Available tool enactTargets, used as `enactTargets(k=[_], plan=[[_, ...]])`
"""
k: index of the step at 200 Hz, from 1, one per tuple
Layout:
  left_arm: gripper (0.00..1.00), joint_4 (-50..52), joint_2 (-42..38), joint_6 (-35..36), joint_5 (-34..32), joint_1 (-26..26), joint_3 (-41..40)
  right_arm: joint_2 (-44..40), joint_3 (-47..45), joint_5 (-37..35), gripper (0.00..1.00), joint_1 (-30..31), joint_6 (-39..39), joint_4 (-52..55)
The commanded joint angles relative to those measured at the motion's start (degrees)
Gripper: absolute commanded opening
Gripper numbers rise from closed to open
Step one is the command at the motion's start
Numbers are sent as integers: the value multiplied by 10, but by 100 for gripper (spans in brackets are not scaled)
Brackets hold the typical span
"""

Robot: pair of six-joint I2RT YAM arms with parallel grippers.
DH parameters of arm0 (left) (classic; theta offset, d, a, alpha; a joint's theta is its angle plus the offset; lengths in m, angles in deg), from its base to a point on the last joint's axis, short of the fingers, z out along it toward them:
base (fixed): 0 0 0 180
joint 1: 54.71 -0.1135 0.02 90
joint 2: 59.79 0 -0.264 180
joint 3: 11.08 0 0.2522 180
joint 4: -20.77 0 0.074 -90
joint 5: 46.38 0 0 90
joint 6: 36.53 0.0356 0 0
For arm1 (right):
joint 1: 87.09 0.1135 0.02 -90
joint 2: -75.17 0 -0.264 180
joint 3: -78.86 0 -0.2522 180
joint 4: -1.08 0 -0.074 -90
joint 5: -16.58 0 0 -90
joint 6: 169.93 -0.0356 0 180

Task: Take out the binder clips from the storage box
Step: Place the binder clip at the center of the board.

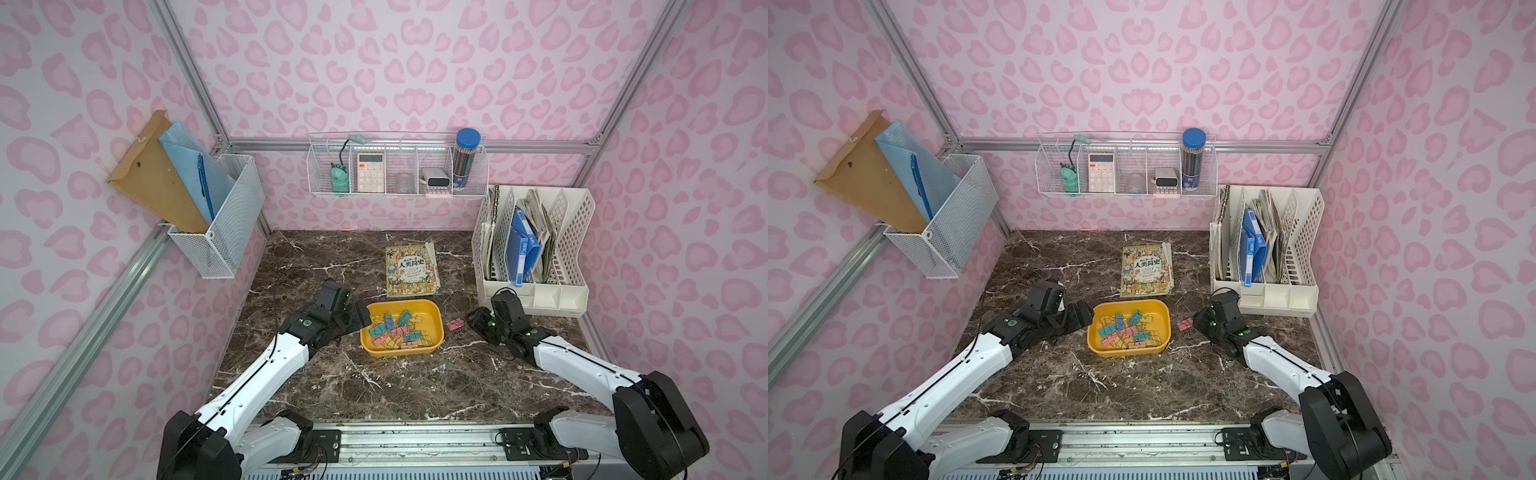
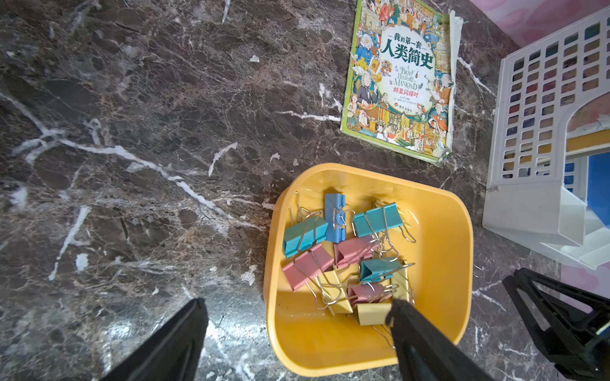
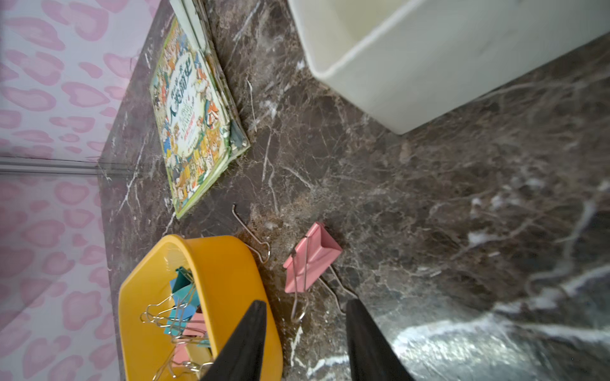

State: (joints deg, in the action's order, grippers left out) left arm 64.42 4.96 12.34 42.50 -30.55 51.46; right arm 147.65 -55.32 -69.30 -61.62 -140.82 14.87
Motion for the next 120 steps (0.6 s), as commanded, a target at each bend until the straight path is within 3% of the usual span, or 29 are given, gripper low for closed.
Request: enactTargets(k=[1,72,120], plan=[[92,-1,4,8,-2,0,6,8,1,19,39,3,22,-8],[91,1,29,2,6,0,22,64,24,50,24,24,21,-22],[91,2,39,-2,10,0,31,56,10,36,22,48,-23,-41]])
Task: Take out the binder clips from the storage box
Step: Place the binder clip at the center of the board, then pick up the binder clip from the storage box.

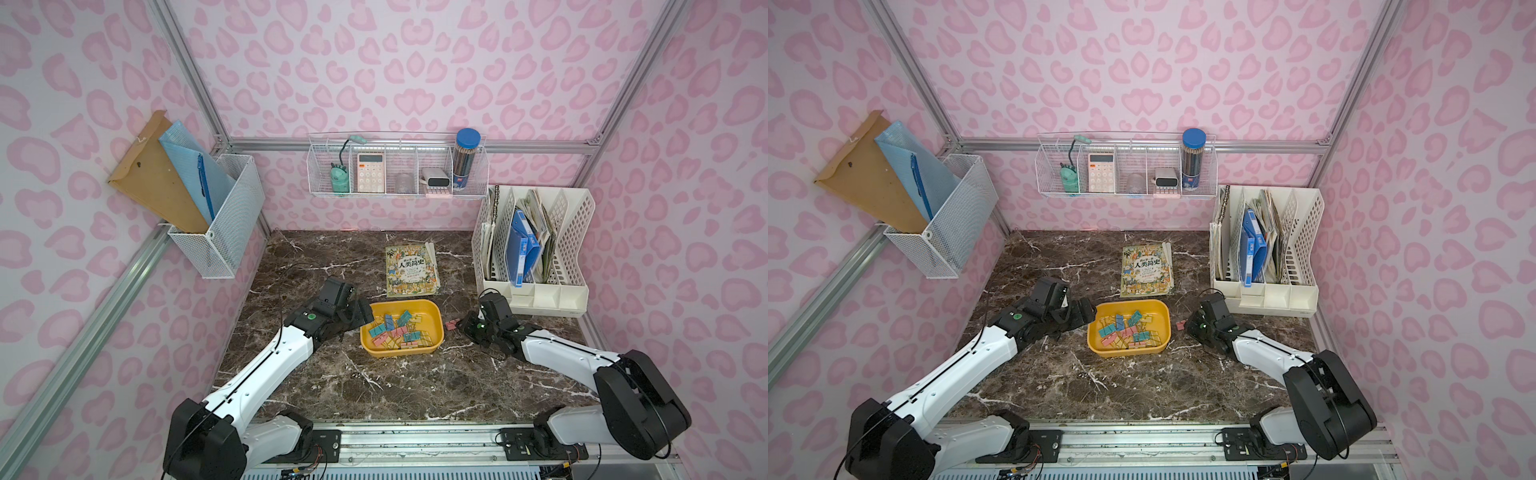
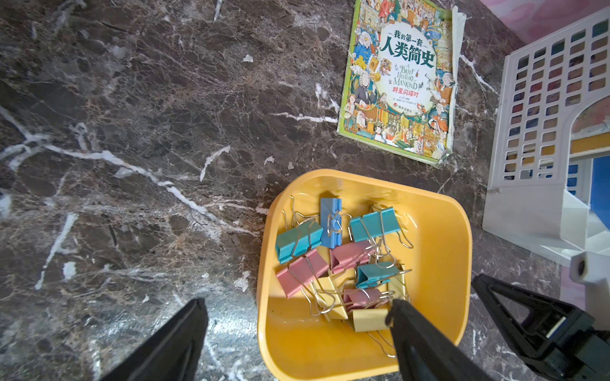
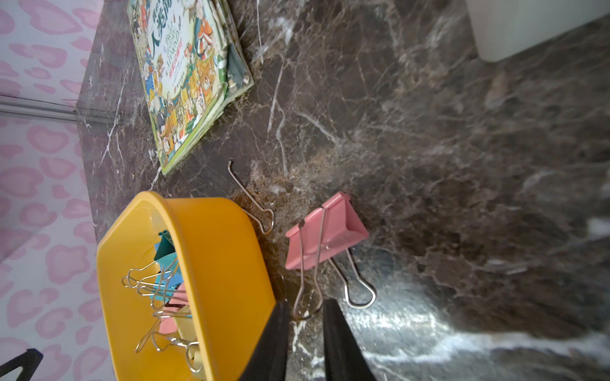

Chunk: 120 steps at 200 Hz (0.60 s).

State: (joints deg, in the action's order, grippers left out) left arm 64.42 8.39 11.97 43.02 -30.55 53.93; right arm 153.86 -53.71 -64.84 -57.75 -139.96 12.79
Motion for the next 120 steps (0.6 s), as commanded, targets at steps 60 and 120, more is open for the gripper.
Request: enactTargets(k=[60,120], plan=[[91,-2,-11,2,4,0,-3,-43,-26,-67,33,22,-61,3],[91,-11,-36,3,-32,0,-3,-158,-38,-110,42,22,7,53]])
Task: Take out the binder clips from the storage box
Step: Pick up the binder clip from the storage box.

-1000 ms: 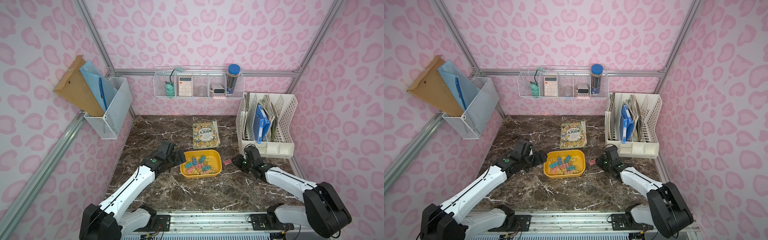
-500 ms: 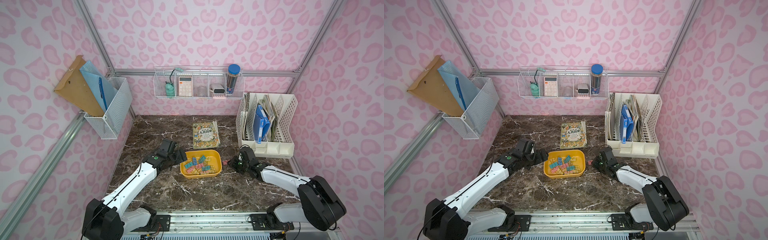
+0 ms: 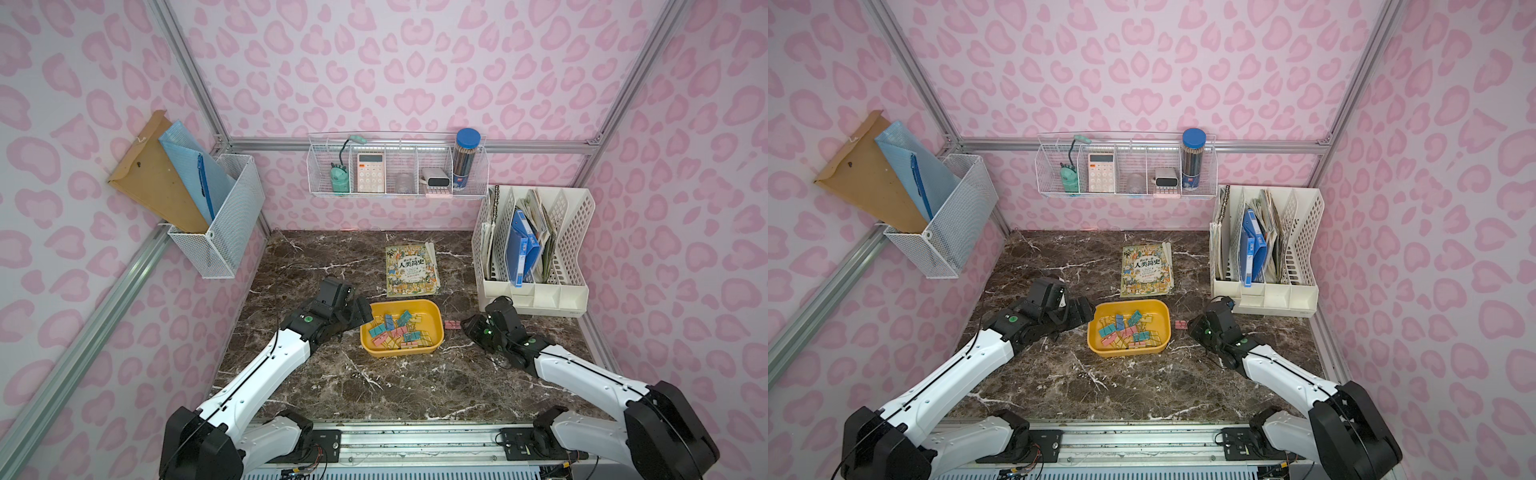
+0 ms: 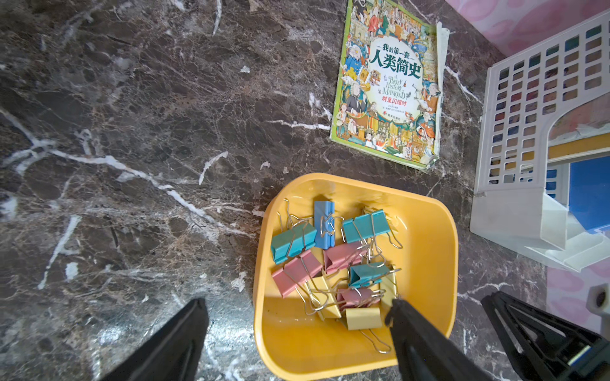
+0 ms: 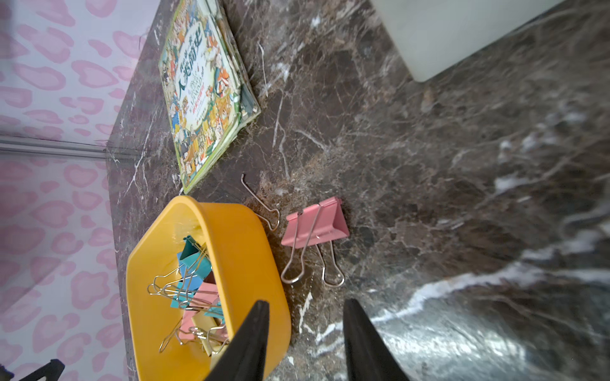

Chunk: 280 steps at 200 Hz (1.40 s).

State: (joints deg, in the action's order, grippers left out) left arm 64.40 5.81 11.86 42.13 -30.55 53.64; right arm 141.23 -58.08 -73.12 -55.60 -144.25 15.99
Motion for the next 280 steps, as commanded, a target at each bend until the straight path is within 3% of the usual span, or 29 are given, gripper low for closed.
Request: enactTargets(k=[1,16,50,110,204,280], plan=[[91,-11,-11,4,-24,0,-1,-34,6,-28,42,1,53,22],[91,-18,-20,2,-36,0,-2,-62,11,-29,42,0,87,22],[93,-29,-35,1,-57,0,2,-94,31,55,40,19,168,-48],[99,-47,-49,-30,-74,-1,2,69,207,31,38,143,258,60],[99,-61,3,-43,-13,0,16,184,283,35,34,162,268,138],[99,-21,39,-39,-29,12,28,214,297,13,34,159,242,163]])
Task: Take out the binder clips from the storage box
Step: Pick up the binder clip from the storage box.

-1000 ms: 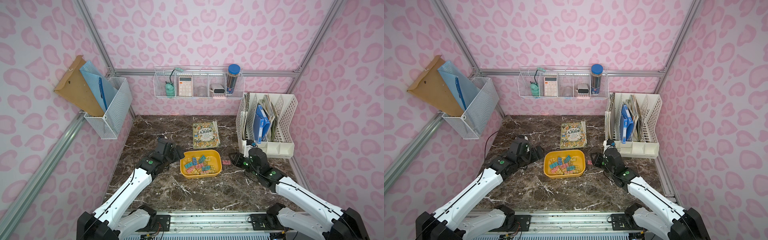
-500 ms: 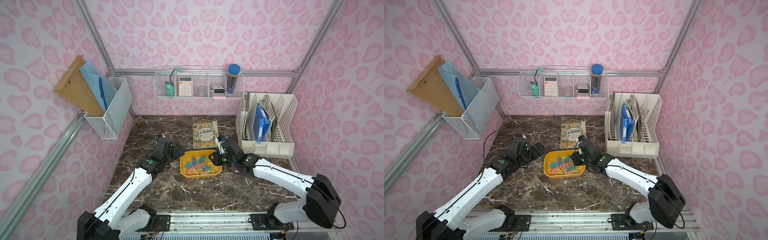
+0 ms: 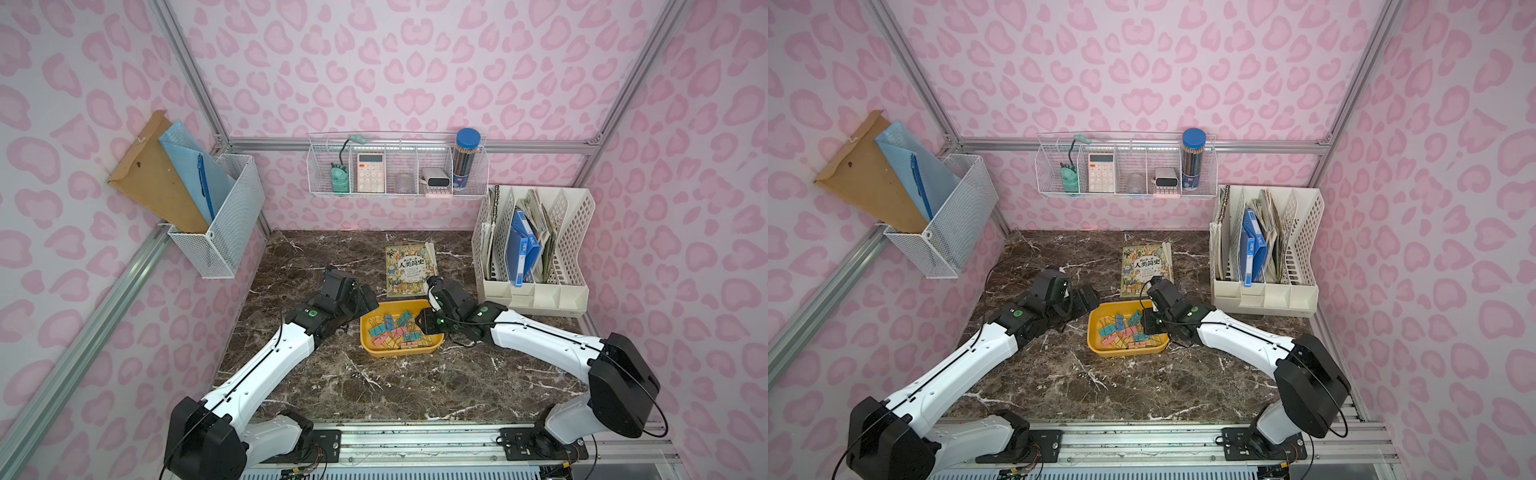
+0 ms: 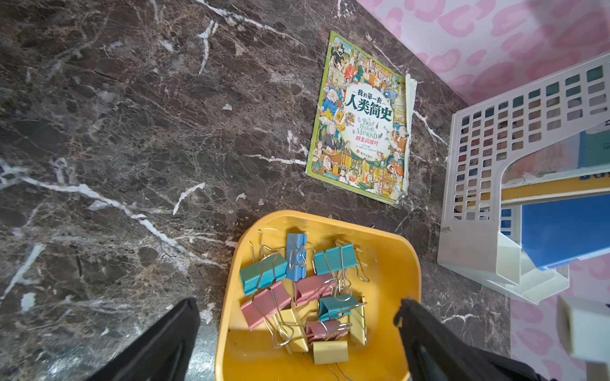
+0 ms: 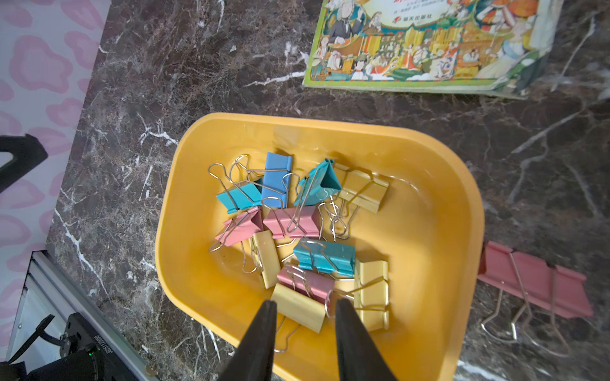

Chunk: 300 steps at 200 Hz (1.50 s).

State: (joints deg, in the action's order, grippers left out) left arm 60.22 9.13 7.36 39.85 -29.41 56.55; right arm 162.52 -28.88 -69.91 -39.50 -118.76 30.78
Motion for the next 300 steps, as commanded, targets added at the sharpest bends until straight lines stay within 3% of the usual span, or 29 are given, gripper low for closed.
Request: enactTargets(k=[1,78,135,187,257,300], plan=[[99,22,6,5,-7,1,-1,1,6,-20,34,-2,-14,15],[99,47,18,10,-6,1,-8,54,24,-11,36,-9,-42,6],[99,47,9,16,-3,1,-17,95,21,-3,42,-20,-138,-75],[99,59,-2,22,-15,1,-20,107,-9,21,33,-43,-200,-145],[99,59,-11,19,-24,1,-29,137,-12,36,34,-41,-236,-170],[99,64,-11,18,-24,1,-28,136,-13,17,22,-46,-236,-161]])
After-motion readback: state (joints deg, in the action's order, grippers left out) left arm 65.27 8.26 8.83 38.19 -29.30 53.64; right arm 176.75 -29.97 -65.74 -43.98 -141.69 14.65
